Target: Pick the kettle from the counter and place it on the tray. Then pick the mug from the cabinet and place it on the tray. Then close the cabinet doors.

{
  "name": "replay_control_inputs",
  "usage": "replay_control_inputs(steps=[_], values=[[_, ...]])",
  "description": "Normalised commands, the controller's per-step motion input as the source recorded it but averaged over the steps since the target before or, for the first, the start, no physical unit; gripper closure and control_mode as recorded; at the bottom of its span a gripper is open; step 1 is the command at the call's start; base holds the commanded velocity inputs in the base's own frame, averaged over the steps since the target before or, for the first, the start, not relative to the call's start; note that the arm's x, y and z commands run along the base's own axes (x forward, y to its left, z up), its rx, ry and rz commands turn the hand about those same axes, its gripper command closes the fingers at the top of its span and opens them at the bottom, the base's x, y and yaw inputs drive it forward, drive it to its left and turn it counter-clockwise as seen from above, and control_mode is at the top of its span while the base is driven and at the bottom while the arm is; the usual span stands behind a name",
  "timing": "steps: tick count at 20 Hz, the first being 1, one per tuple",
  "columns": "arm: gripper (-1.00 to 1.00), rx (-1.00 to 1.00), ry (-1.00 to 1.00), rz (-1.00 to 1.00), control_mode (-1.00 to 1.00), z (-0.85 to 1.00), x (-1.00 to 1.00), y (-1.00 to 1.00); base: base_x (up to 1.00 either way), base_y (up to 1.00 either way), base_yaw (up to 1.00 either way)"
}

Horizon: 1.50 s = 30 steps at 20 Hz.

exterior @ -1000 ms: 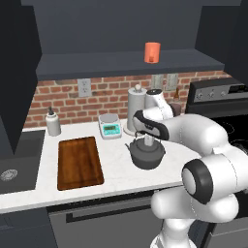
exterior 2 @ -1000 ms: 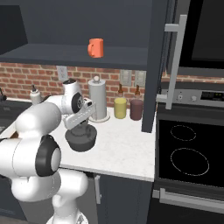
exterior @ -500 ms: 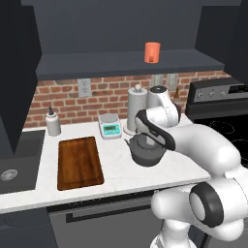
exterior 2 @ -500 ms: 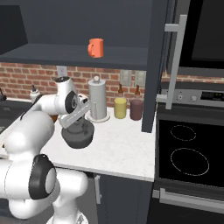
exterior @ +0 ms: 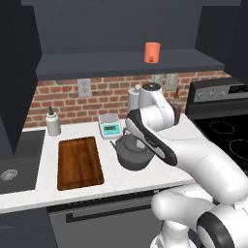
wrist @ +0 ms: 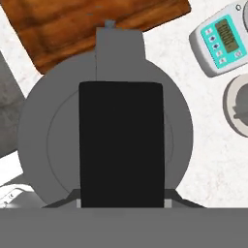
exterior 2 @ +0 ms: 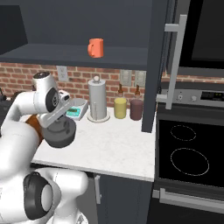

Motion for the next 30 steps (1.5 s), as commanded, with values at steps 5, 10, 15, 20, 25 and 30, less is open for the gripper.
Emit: replay_control_inputs(steps=[5, 10, 15, 20, 25, 30], values=[[1.0, -0.03, -0.12, 0.09, -1.0, 0.18, -0.01, 0.96, 0.0, 0.0, 0.0], [1.0, -0.01, -0.11, 0.08, -1.0, 0.06, 0.13, 0.8, 0.0, 0.0, 0.0], [1.0, -0.01, -0.03, 0.1, -1.0, 0.11, 0.39, 0.69, 0.0, 0.0, 0.0], [1.0, 0.0, -0.01, 0.09, -1.0, 0.04, 0.47, 0.51, 0.0, 0.0, 0.0], [1.0, -0.09, 0.0, 0.05, -1.0, 0.0, 0.31, 0.63, 0.0, 0.0, 0.0], [1.0, -0.09, 0.0, 0.0, -1.0, -0.13, 0.42, 0.34, 0.0, 0.0, 0.0]])
